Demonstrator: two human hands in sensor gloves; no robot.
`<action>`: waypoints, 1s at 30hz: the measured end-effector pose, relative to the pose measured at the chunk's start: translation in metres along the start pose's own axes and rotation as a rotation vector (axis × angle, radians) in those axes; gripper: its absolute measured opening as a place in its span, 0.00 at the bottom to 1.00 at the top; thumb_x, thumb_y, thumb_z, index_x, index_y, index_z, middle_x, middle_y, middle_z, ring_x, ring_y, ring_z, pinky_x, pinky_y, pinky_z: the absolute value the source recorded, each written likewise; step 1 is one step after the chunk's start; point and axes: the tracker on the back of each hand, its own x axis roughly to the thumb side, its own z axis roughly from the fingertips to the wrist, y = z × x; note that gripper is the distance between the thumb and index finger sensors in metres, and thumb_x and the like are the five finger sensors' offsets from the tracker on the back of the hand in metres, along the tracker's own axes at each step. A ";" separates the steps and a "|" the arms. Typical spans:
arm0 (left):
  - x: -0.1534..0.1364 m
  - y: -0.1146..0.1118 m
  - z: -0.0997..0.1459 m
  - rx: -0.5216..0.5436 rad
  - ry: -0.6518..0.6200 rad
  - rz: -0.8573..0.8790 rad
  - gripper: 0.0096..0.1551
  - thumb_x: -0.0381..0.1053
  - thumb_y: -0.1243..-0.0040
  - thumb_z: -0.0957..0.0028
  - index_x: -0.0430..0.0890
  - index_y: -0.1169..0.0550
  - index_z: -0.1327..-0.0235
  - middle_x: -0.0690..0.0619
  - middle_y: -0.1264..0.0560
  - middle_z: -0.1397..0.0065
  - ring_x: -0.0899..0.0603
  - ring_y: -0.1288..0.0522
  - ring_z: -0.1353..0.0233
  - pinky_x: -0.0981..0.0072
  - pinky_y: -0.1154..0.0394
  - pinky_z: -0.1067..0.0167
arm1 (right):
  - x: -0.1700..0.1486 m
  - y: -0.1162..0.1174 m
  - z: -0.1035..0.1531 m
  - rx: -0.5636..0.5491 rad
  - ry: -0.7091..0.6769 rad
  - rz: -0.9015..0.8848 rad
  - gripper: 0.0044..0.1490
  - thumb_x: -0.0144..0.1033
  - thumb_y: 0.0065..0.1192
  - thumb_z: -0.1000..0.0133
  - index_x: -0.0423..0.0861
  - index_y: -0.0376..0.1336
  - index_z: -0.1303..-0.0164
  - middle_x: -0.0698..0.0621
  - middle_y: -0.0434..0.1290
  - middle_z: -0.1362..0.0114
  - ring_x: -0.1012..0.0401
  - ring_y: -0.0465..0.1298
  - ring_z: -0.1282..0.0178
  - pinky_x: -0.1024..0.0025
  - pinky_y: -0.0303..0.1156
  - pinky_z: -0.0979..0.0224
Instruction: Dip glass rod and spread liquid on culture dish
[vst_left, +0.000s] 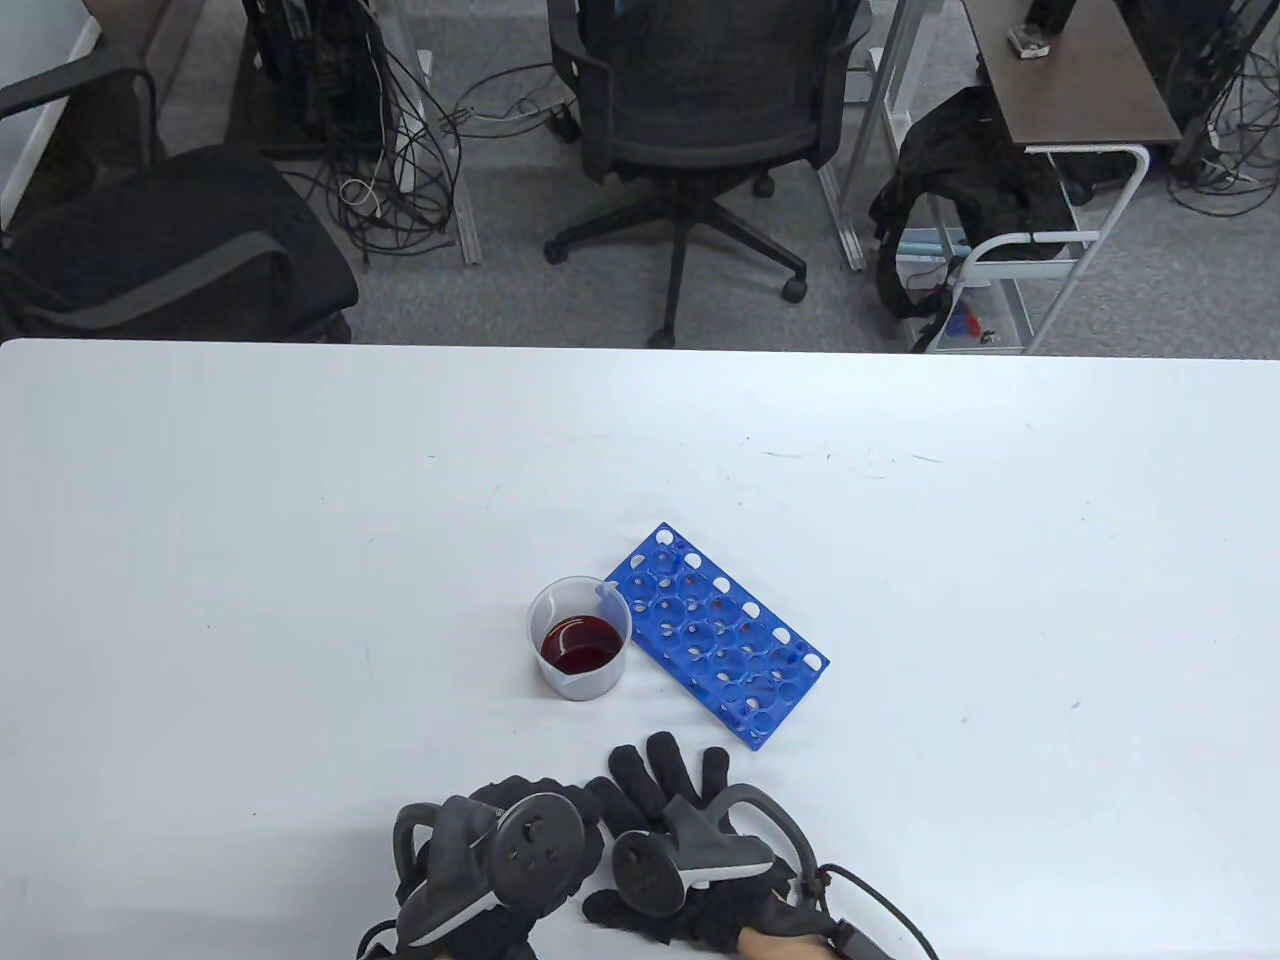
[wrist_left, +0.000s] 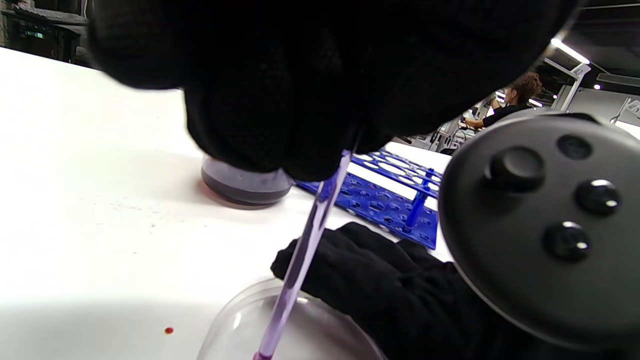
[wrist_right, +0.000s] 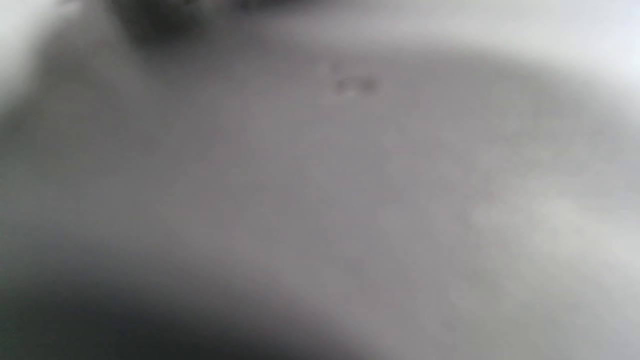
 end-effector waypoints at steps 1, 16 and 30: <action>0.000 0.000 0.000 -0.010 -0.004 0.003 0.17 0.58 0.23 0.54 0.49 0.10 0.58 0.50 0.10 0.52 0.41 0.10 0.57 0.56 0.14 0.56 | 0.000 0.000 0.000 0.000 0.000 0.000 0.65 0.76 0.17 0.39 0.39 0.06 0.25 0.30 0.11 0.20 0.28 0.16 0.25 0.15 0.24 0.35; -0.003 -0.005 -0.001 -0.081 -0.076 0.131 0.18 0.58 0.23 0.54 0.50 0.10 0.57 0.51 0.10 0.51 0.41 0.10 0.56 0.57 0.13 0.55 | 0.000 0.000 0.000 0.000 0.000 0.000 0.65 0.76 0.18 0.39 0.39 0.06 0.25 0.30 0.11 0.20 0.28 0.16 0.25 0.15 0.24 0.35; -0.001 -0.005 0.000 -0.004 -0.040 0.098 0.18 0.57 0.24 0.53 0.50 0.11 0.55 0.51 0.11 0.49 0.41 0.10 0.54 0.56 0.14 0.53 | 0.000 0.000 0.000 0.000 0.000 0.000 0.65 0.76 0.18 0.39 0.39 0.06 0.25 0.30 0.11 0.20 0.28 0.16 0.25 0.15 0.24 0.35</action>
